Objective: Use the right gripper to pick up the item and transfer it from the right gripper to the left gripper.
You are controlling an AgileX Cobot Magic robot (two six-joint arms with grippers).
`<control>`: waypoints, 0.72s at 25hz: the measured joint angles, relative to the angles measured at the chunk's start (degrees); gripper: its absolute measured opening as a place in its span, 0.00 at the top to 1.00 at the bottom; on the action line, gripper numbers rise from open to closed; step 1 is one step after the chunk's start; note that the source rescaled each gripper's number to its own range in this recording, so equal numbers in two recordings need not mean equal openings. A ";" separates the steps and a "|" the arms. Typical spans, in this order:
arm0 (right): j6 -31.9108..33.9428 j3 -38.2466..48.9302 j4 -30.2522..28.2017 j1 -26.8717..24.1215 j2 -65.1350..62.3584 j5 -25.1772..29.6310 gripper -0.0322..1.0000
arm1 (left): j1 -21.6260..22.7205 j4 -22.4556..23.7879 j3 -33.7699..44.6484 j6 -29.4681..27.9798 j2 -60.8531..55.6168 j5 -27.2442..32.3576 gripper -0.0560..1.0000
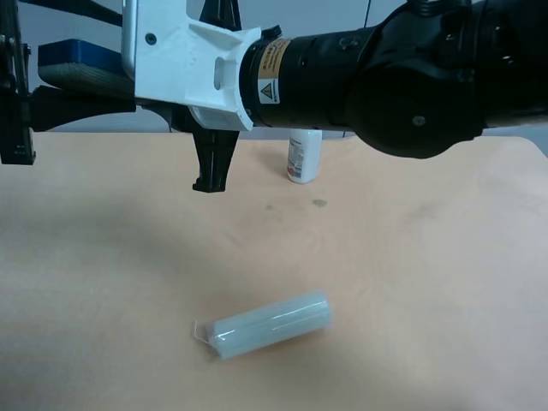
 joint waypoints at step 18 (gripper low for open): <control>-0.44 -0.26 0.02 -0.05 -0.05 -0.42 0.87 | 0.00 1.51 0.00 -1.09 0.00 0.01 0.94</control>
